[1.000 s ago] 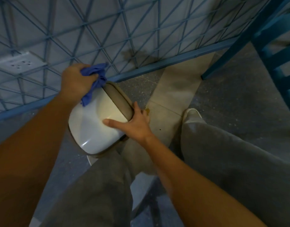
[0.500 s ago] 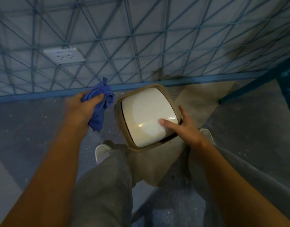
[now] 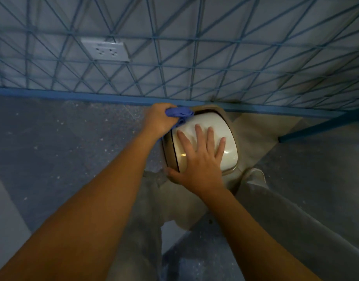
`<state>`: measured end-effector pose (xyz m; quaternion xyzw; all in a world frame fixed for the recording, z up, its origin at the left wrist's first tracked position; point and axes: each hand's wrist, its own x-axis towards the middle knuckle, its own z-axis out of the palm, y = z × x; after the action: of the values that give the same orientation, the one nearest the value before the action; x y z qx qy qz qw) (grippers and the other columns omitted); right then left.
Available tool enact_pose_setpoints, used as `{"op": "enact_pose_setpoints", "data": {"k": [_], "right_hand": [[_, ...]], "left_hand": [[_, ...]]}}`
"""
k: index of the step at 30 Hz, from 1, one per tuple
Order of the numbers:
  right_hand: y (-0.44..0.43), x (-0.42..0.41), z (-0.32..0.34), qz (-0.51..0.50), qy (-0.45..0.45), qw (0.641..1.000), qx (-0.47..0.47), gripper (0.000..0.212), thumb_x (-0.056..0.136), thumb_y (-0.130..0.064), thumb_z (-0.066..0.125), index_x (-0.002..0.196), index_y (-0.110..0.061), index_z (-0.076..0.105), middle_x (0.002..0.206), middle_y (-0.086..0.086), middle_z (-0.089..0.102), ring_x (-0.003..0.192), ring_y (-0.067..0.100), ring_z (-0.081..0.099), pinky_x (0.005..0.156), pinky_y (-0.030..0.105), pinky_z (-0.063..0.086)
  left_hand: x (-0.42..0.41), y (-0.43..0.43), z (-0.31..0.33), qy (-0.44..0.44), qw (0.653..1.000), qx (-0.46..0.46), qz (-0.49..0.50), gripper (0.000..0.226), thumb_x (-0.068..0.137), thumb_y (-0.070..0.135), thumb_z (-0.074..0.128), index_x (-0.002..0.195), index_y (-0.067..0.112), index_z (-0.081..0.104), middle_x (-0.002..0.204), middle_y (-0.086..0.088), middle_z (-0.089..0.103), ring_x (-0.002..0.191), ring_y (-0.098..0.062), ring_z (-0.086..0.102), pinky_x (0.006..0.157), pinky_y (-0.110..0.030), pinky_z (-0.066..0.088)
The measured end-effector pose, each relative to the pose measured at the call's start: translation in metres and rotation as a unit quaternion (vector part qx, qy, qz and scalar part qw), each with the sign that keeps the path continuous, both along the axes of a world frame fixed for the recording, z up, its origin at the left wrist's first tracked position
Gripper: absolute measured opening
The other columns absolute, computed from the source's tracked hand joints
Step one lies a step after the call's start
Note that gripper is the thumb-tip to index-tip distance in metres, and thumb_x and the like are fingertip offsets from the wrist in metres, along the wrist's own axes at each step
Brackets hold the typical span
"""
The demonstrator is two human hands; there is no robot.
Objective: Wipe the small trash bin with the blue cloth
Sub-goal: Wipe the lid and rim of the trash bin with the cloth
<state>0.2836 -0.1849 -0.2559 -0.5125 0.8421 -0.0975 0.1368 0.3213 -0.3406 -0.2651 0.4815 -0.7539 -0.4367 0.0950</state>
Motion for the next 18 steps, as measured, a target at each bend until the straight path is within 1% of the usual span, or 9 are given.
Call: {"op": "enact_pose_setpoints", "data": {"k": [2,4,5,9,12,14,15,17,18], "right_hand": [[-0.001,0.0,-0.002,0.014,-0.003,1.0,0.015,0.089,0.069,-0.058,0.063,0.145,-0.031,0.025,0.157,0.013,0.013,0.144,0.04,0.001,0.11,0.058,-0.01],[-0.003,0.0,-0.002,0.011,-0.001,1.0,0.004,0.09,0.068,-0.057,0.064,0.145,-0.031,0.025,0.157,0.013,0.013,0.144,0.04,0.0,0.109,0.056,-0.012],[-0.005,0.0,-0.003,0.004,0.004,1.0,-0.003,0.09,0.067,-0.056,0.065,0.145,-0.031,0.026,0.157,0.013,0.015,0.144,0.041,0.002,0.108,0.056,-0.012],[-0.005,0.006,-0.011,-0.02,0.015,1.0,-0.003,0.091,0.063,-0.059,0.062,0.143,-0.031,0.028,0.155,0.014,0.02,0.143,0.041,0.007,0.109,0.055,-0.011],[-0.002,0.009,-0.014,-0.008,0.036,0.999,-0.02,0.092,0.057,-0.061,0.063,0.139,-0.03,0.035,0.151,0.014,0.03,0.139,0.038,0.01,0.109,0.058,0.001],[0.001,0.013,-0.014,0.005,0.057,0.998,-0.027,0.092,0.054,-0.062,0.064,0.137,-0.03,0.04,0.149,0.014,0.035,0.137,0.036,0.011,0.107,0.059,0.007],[0.002,0.015,-0.014,0.006,0.066,0.997,-0.032,0.092,0.054,-0.063,0.063,0.136,-0.03,0.041,0.148,0.014,0.036,0.137,0.036,0.012,0.106,0.059,0.008],[0.002,0.018,-0.014,0.005,0.076,0.996,-0.037,0.092,0.053,-0.064,0.064,0.136,-0.03,0.043,0.147,0.014,0.038,0.136,0.037,0.014,0.106,0.06,0.01],[0.002,0.017,-0.014,0.003,0.077,0.996,-0.037,0.093,0.052,-0.064,0.065,0.136,-0.03,0.043,0.147,0.015,0.038,0.136,0.037,0.014,0.106,0.06,0.011]], "left_hand": [[-0.013,-0.006,-0.007,-0.056,0.996,-0.035,-0.065,0.025,0.078,0.002,0.061,0.102,0.004,0.069,0.104,-0.021,0.067,0.095,-0.029,0.061,0.071,-0.027,0.044],[-0.025,-0.011,-0.011,-0.093,0.988,-0.064,-0.105,0.025,0.076,0.002,0.061,0.1,0.002,0.069,0.105,-0.023,0.065,0.099,-0.035,0.06,0.078,-0.036,0.048],[-0.029,-0.014,-0.011,-0.097,0.987,-0.067,-0.113,0.026,0.076,0.001,0.06,0.1,0.001,0.069,0.105,-0.023,0.065,0.1,-0.035,0.06,0.08,-0.038,0.048],[-0.024,-0.022,-0.008,-0.077,0.984,-0.055,-0.15,0.03,0.078,-0.002,0.058,0.105,0.002,0.068,0.108,-0.022,0.066,0.102,-0.032,0.061,0.08,-0.033,0.047],[-0.004,-0.024,-0.008,-0.09,0.987,-0.039,-0.129,0.029,0.079,0.002,0.058,0.105,0.006,0.068,0.103,-0.019,0.068,0.094,-0.03,0.062,0.069,-0.028,0.042],[0.008,-0.024,-0.008,-0.089,0.989,-0.038,-0.11,0.023,0.082,0.005,0.057,0.103,0.006,0.067,0.099,-0.016,0.067,0.088,-0.028,0.061,0.064,-0.023,0.035],[0.014,-0.023,-0.008,-0.087,0.991,-0.037,-0.096,0.02,0.084,0.006,0.056,0.101,0.005,0.067,0.094,-0.013,0.066,0.084,-0.025,0.058,0.06,-0.023,0.031],[0.02,-0.021,-0.007,-0.077,0.995,-0.025,-0.057,0.014,0.086,0.007,0.054,0.094,0.006,0.065,0.084,-0.011,0.058,0.079,-0.02,0.051,0.053,-0.03,0.025],[0.022,-0.019,-0.008,-0.072,0.996,-0.016,-0.042,0.01,0.086,0.008,0.053,0.089,0.008,0.063,0.081,-0.011,0.056,0.077,-0.019,0.05,0.05,-0.03,0.027]]}}
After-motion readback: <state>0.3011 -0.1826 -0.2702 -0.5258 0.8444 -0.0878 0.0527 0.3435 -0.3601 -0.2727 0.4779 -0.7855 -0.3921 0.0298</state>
